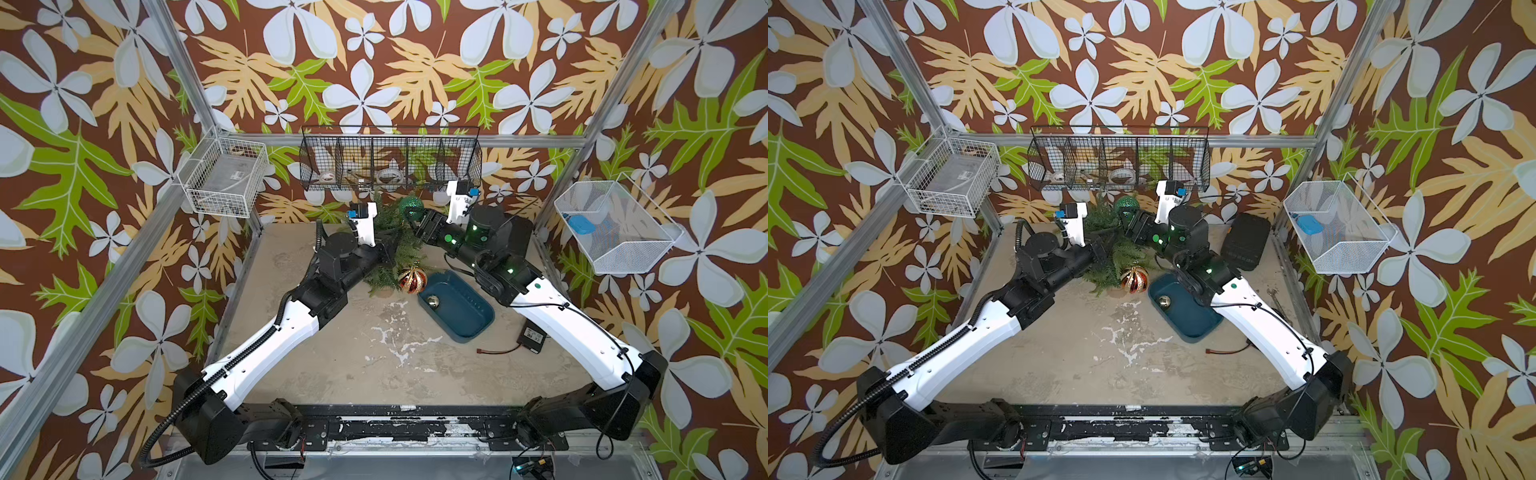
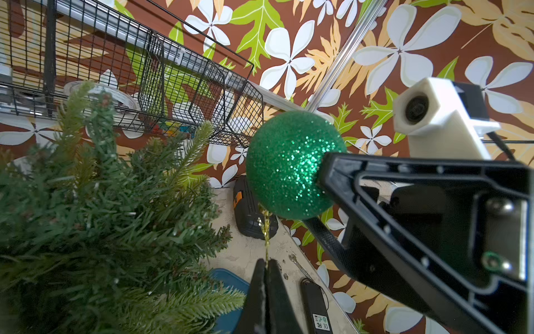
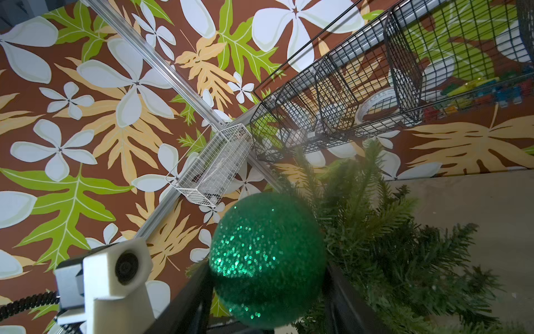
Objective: Decorate the small christmas tree with ornaments
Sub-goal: Hang an ornament on the christmas tree.
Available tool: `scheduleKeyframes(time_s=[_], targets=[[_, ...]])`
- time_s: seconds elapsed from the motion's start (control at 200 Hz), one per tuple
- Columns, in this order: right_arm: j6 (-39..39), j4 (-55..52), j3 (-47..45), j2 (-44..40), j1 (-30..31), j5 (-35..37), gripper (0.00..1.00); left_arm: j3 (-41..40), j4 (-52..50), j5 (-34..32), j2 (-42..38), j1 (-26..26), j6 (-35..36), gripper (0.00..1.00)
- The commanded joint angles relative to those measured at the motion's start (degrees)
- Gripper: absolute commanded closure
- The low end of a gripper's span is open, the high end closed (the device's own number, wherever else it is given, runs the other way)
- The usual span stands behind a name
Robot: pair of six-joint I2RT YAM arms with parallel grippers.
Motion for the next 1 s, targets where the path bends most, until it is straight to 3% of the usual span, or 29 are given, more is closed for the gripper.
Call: scheduleKeyframes(time_s=[0.0, 0.335, 0.671, 0.996], targets=[[-0.4, 1.3, -0.1, -0.1, -0.2, -0.5, 0.4, 0.3, -1.0, 0.9, 0.1, 0.2, 0.8, 1.0], [3.2, 3.9, -2.3, 0.0, 0.2, -6.4, 0.41, -5.1, -1.9, -0.2, -5.7, 0.9, -0.5, 1.0], [1.5, 3.1, 1.0, 2.4, 7.1, -4.8, 0.41, -12.1, -3.1, -0.6, -14.3, 3.5, -1.5, 1.0], [0.7, 2.1, 3.7, 5.4, 9.3, -3.5, 0.41, -15.7, -4.2, 1.4, -19.0, 7.3, -2.0, 1.0]])
